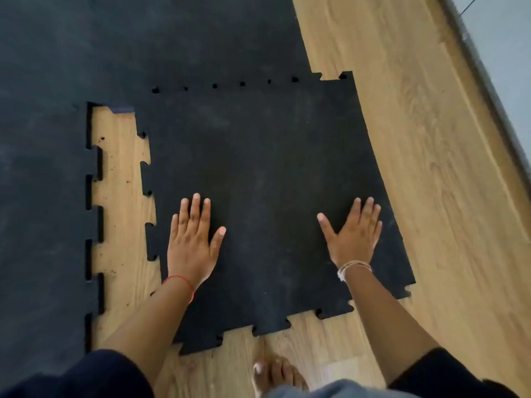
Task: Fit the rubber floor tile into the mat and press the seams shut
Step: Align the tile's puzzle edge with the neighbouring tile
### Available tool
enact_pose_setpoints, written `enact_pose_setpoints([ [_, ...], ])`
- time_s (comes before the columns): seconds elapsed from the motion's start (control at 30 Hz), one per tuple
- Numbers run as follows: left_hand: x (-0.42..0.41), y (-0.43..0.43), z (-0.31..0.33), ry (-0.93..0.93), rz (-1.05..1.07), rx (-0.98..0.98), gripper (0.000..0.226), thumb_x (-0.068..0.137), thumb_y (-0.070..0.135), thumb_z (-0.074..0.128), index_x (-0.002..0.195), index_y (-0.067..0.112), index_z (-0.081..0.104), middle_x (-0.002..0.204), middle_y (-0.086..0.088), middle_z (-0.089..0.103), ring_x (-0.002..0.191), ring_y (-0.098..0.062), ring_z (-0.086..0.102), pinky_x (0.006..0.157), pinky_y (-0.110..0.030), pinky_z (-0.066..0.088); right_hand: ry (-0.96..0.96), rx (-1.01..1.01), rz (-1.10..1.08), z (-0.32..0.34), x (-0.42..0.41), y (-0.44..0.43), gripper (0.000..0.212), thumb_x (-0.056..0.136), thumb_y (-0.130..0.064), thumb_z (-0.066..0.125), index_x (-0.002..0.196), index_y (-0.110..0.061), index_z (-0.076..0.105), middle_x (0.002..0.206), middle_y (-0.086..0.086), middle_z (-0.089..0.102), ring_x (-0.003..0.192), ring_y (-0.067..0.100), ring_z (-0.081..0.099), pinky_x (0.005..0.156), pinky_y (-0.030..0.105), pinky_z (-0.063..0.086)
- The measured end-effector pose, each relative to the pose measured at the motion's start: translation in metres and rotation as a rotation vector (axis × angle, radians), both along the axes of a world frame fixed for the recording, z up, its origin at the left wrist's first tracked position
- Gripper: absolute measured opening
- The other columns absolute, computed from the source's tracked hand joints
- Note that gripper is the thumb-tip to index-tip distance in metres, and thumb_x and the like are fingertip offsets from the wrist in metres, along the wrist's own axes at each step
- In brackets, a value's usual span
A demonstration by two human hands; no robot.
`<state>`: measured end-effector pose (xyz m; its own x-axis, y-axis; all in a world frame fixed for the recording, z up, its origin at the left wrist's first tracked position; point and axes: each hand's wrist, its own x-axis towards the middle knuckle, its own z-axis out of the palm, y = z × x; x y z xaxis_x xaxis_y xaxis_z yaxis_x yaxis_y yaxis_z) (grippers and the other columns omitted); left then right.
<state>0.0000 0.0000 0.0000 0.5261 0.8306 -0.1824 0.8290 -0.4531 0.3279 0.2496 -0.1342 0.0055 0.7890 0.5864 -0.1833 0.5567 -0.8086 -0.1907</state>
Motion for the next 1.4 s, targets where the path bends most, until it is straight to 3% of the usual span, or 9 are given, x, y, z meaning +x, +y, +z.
enact_pose_setpoints([
  [0.13, 0.000, 0.018, 0.005, -0.043, 0.242, -0.025, 0.070, 0.090, 0.050, 0.020, 0.143, 0.008, 0.003, 0.153, -0.009, -0.003, 0.138, -0.020, -0.012, 0.114, -0.037, -0.004, 0.058, 0.045, -0.271, 0.009, 0.046, 0.016, 0.102, 0.076, -0.072, 0.040, 0.145, -0.003, 0.010, 0.154, 0.019, 0.012, 0.140, 0.034, 0.010, 0.113, 0.046, 0.008],
  [0.3, 0.003, 0.025, -0.001, -0.015, 0.259, 0.029, 0.069, 0.092, 0.045, 0.027, 0.143, 0.006, 0.003, 0.154, -0.012, -0.001, 0.139, -0.022, -0.010, 0.112, -0.034, -0.007, 0.115, 0.103, -0.373, 0.010, 0.072, 0.045, 0.103, 0.069, -0.069, 0.059, 0.141, -0.004, 0.024, 0.147, 0.017, 0.027, 0.132, 0.039, 0.023, 0.104, 0.054, 0.021],
  [0.6, -0.010, 0.030, -0.004, -0.024, 0.263, 0.046, 0.071, 0.089, 0.050, 0.020, 0.143, 0.007, 0.002, 0.154, -0.010, -0.002, 0.138, -0.019, -0.011, 0.112, -0.035, -0.005, 0.129, 0.165, -0.371, 0.009, 0.062, 0.038, 0.095, 0.070, -0.057, 0.068, 0.140, -0.008, 0.028, 0.145, 0.016, 0.030, 0.130, 0.037, 0.025, 0.102, 0.055, 0.023],
  [0.77, -0.025, 0.042, -0.004, -0.006, 0.257, 0.041, 0.070, 0.092, 0.054, 0.019, 0.144, 0.009, 0.003, 0.153, -0.008, -0.001, 0.138, -0.016, -0.012, 0.113, -0.037, -0.002, 0.119, 0.072, -0.315, 0.019, 0.048, 0.041, 0.092, 0.072, -0.048, 0.072, 0.140, -0.005, 0.027, 0.141, 0.022, 0.032, 0.127, 0.042, 0.027, 0.102, 0.053, 0.022],
  [0.87, -0.024, 0.042, -0.003, -0.010, 0.265, 0.041, 0.073, 0.088, 0.053, 0.019, 0.143, 0.008, 0.004, 0.153, -0.007, 0.000, 0.137, -0.015, -0.013, 0.113, -0.034, -0.004, -0.023, 0.151, -0.008, 0.028, 0.032, 0.085, 0.096, 0.073, -0.049, 0.069, 0.142, -0.003, 0.020, 0.149, 0.025, 0.017, 0.136, 0.039, 0.014, 0.109, 0.048, 0.011],
  [0.97, -0.024, 0.041, -0.002, 0.008, 0.262, 0.033, 0.074, 0.087, 0.058, 0.013, 0.142, 0.011, -0.004, 0.152, -0.004, -0.006, 0.136, -0.014, -0.017, 0.112, -0.032, -0.007, 0.058, 0.174, 0.475, 0.034, 0.001, 0.171, 0.099, 0.076, -0.060, 0.059, 0.145, -0.005, 0.013, 0.155, 0.015, 0.001, 0.142, 0.028, -0.002, 0.113, 0.038, 0.001],
  [1.07, -0.027, 0.042, -0.004, 0.033, 0.268, 0.036, 0.078, 0.082, 0.066, 0.001, 0.140, 0.017, -0.012, 0.149, 0.002, -0.017, 0.134, -0.012, -0.024, 0.110, -0.029, -0.012, 0.071, 0.088, 0.759, 0.032, -0.023, 0.260, 0.100, 0.078, -0.064, 0.054, 0.146, -0.006, 0.007, 0.156, 0.011, -0.001, 0.142, 0.025, -0.003, 0.114, 0.036, 0.001],
  [1.3, -0.028, 0.041, -0.006, 0.034, 0.272, 0.049, 0.079, 0.079, 0.070, -0.007, 0.138, 0.019, -0.021, 0.147, 0.002, -0.026, 0.133, -0.012, -0.029, 0.109, -0.030, -0.016, 0.161, -0.098, 0.836, 0.037, -0.040, 0.365, 0.105, 0.074, -0.066, 0.056, 0.146, -0.008, 0.007, 0.155, 0.012, 0.014, 0.140, 0.030, 0.015, 0.112, 0.039, 0.017],
  [1.4, -0.029, 0.042, -0.002, 0.024, 0.260, 0.046, 0.078, 0.080, 0.069, -0.007, 0.137, 0.019, -0.024, 0.144, 0.004, -0.032, 0.130, -0.011, -0.033, 0.103, -0.027, -0.026, 0.076, -0.081, 0.818, 0.039, -0.054, 0.376, 0.097, 0.071, -0.068, 0.058, 0.139, -0.004, 0.030, 0.141, 0.017, 0.037, 0.129, 0.034, 0.034, 0.104, 0.039, 0.029],
])
